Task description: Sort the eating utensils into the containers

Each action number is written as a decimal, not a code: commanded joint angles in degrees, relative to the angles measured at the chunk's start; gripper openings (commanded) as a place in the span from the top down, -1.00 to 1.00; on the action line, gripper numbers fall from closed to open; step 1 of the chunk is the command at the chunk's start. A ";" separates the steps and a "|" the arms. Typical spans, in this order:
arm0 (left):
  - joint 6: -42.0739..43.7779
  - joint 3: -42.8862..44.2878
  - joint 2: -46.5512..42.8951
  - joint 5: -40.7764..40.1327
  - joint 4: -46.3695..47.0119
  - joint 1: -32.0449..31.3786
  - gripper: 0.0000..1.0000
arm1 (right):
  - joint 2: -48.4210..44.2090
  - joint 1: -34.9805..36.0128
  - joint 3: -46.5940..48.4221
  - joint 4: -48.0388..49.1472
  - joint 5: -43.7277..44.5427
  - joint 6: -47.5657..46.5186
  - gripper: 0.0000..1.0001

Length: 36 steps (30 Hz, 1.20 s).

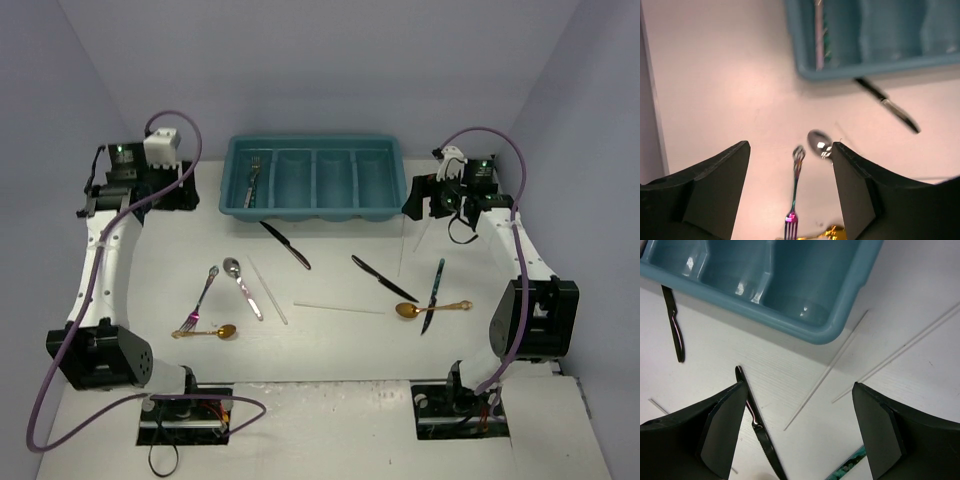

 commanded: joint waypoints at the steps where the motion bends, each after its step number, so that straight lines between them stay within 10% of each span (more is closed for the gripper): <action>1: 3.86 -13.93 -4.30 -5.30 -5.90 1.88 -0.26 | -4.06 0.56 -0.58 1.92 0.57 -3.39 -0.66; 10: -0.16 -29.22 -6.57 -10.52 -6.95 1.54 -0.25 | -3.35 0.68 0.08 1.92 0.69 -2.48 -0.67; 36: -7.32 -22.99 16.21 -13.09 -7.58 -2.60 0.12 | -2.46 3.02 2.78 0.78 3.03 -1.93 -0.68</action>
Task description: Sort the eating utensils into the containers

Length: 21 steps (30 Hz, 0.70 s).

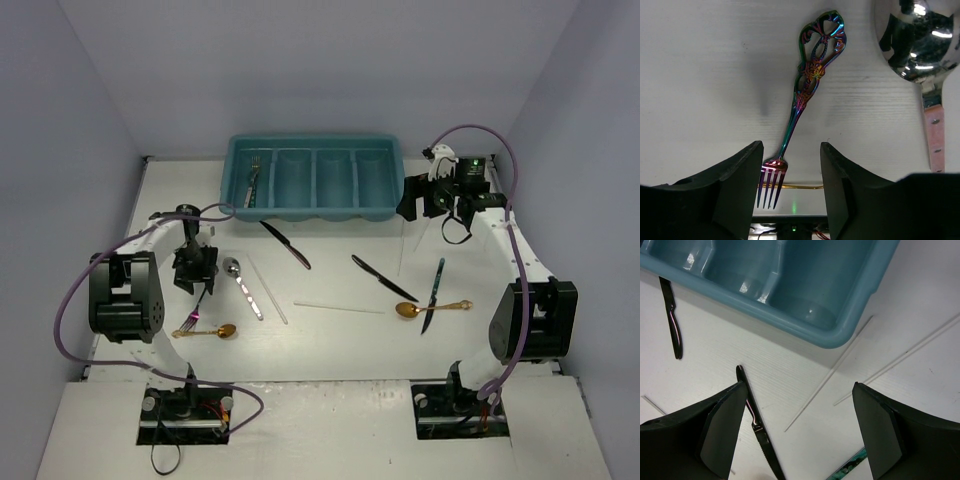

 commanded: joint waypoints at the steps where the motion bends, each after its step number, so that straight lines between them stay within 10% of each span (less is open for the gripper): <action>1: -1.63 2.78 1.13 -1.14 -0.60 -0.07 0.14 | -1.59 0.00 2.86 1.29 0.27 0.00 -0.68; 21: -2.30 3.59 6.12 1.48 -0.51 -0.07 0.94 | -2.76 1.72 4.69 -0.43 0.66 -3.06 -0.67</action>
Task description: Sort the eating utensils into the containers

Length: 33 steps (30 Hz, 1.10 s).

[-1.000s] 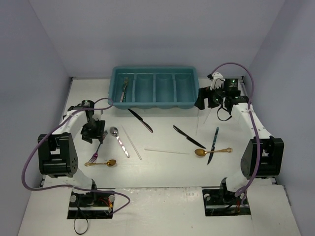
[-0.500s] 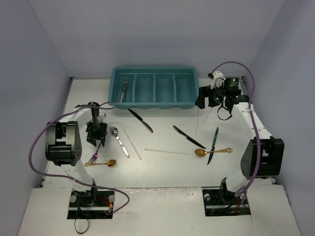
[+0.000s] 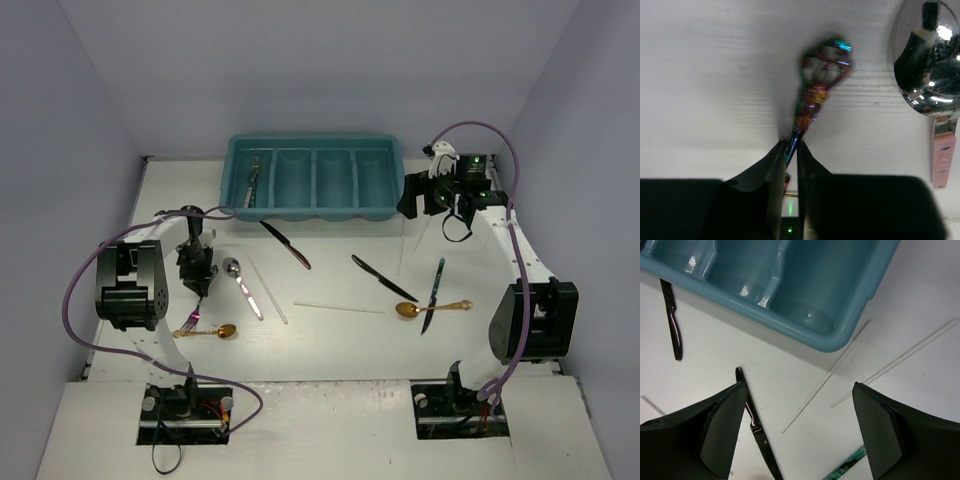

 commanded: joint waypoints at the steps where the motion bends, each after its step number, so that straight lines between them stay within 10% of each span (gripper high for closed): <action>1: -0.47 1.16 -0.87 1.89 -0.15 -0.07 0.97 | -2.81 1.79 3.26 0.18 0.75 -2.69 -0.68; 14: 2.66 9.01 -19.54 4.91 -4.02 -0.07 1.00 | -4.50 8.03 5.14 -1.68 3.08 -7.56 -0.66; 18: 3.18 12.02 -24.10 18.71 -6.26 -0.07 1.00 | -5.08 10.39 5.29 -1.68 2.90 -14.37 -0.69; 23: 0.25 11.42 -25.17 42.19 -6.21 -2.56 1.00 | -7.08 15.70 4.48 -1.50 3.63 -33.74 -0.69; 33: -6.24 9.46 -25.05 52.44 -6.21 -13.62 1.00 | -18.41 37.97 -8.20 3.93 0.07 -82.83 -0.50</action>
